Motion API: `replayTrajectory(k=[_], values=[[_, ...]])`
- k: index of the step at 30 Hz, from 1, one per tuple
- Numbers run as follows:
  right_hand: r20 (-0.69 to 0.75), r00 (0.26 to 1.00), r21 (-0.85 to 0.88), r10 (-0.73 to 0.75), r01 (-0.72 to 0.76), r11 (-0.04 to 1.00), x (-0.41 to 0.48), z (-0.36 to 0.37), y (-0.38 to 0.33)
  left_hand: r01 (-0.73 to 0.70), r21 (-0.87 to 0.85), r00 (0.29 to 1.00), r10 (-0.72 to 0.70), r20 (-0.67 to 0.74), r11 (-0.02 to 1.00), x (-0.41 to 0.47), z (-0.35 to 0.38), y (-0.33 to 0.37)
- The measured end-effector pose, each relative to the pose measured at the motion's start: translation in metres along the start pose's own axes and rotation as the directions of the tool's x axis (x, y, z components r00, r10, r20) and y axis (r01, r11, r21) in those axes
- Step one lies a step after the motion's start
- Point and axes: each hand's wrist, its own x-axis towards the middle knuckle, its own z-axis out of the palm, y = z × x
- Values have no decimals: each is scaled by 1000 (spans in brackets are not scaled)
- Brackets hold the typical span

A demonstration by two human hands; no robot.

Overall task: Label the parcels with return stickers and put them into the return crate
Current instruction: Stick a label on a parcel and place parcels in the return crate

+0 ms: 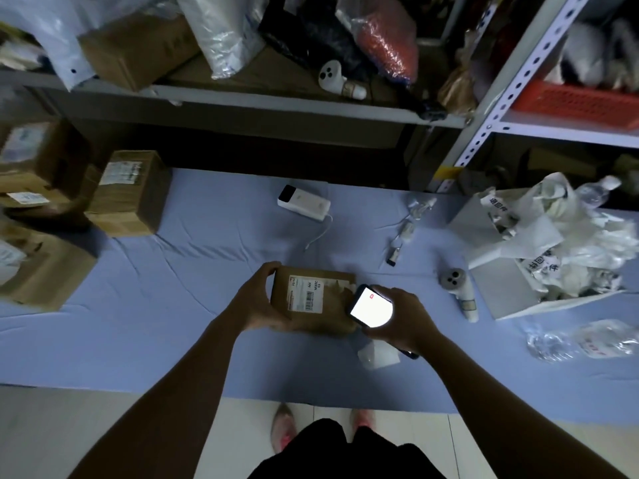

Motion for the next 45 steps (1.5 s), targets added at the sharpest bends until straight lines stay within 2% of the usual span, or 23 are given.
replayTrajectory(k=[4, 7, 11, 17, 21, 27, 32, 36, 40, 42, 45], values=[[42, 999, -76, -6, 10, 997, 5, -14, -2, -47, -11, 973, 43, -225, 999, -12, 7, -2], [55, 997, -130, -46, 53, 990, 12, -24, -6, -47, -71, 932, 18, -363, 996, -18, 6, 1], [92, 994, -197, -58, 75, 978, 20, -30, -10, -85, -141, 893, 13, -450, 986, -26, 9, 14], [53, 995, -213, -80, 89, 973, 18, -37, -6, -56, -74, 848, 9, -530, 996, -34, 17, 13], [44, 994, -243, -99, 107, 964, 14, -40, -3, -85, 17, 805, 79, -588, 996, -34, 23, 23], [30, 993, -283, -113, 117, 952, 7, -43, 3, -100, 81, 776, 129, -617, 992, -30, 28, 31], [1, 995, -276, -104, 101, 956, 6, -43, 13, -23, 125, 780, 96, -618, 992, -22, 33, 29], [7, 998, -266, -67, 66, 962, 4, -42, 22, -45, 120, 755, 113, -646, 992, -19, 41, 34], [-89, 992, 0, 94, -94, 996, 4, -33, 49, 11, -49, 794, -39, -607, 999, -14, 43, 34], [-162, 966, 100, 201, -187, 977, 3, -26, 68, 64, -136, 827, -129, -547, 989, -12, 44, 30], [-204, 904, 165, 375, -346, 924, -5, -13, 99, 97, -167, 877, -163, -451, 981, -11, 47, 22]])
